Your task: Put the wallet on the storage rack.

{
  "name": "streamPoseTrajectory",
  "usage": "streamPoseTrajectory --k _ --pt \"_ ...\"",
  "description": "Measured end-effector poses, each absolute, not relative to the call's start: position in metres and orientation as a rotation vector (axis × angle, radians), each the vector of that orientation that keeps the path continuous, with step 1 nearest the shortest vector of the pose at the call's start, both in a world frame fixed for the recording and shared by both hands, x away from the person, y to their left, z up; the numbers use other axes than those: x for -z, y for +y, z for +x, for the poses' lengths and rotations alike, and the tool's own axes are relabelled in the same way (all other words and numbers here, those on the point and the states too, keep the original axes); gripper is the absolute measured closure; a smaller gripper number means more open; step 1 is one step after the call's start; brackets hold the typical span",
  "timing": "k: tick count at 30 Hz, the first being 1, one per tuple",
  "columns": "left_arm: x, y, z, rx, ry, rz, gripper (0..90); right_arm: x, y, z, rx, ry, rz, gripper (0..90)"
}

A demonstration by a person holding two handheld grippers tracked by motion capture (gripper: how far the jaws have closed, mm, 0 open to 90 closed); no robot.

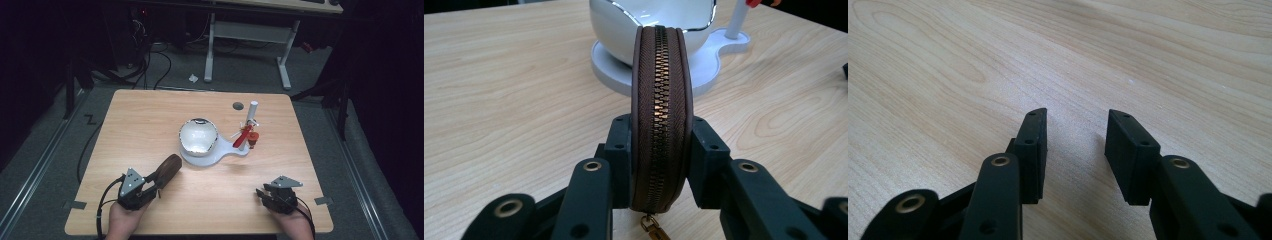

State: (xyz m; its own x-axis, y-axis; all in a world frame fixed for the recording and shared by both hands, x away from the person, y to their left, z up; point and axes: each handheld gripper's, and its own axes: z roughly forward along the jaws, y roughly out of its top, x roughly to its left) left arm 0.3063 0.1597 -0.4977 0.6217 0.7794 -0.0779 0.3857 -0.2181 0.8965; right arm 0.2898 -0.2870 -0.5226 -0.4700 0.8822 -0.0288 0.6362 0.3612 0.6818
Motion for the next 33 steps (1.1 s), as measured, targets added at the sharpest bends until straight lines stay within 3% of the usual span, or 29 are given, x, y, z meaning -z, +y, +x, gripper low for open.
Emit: streamPoseTrajectory --k 15,33 --pt "0.470 0.147 0.314 -0.453 0.908 1.805 67.2 0.523 -0.288 0.289 -0.860 2.242 1.321 61.5" --pt "0.442 0.107 0.371 -0.430 0.875 1.769 67.4 0.521 -0.291 0.289 -0.860 2.240 1.314 62.0"
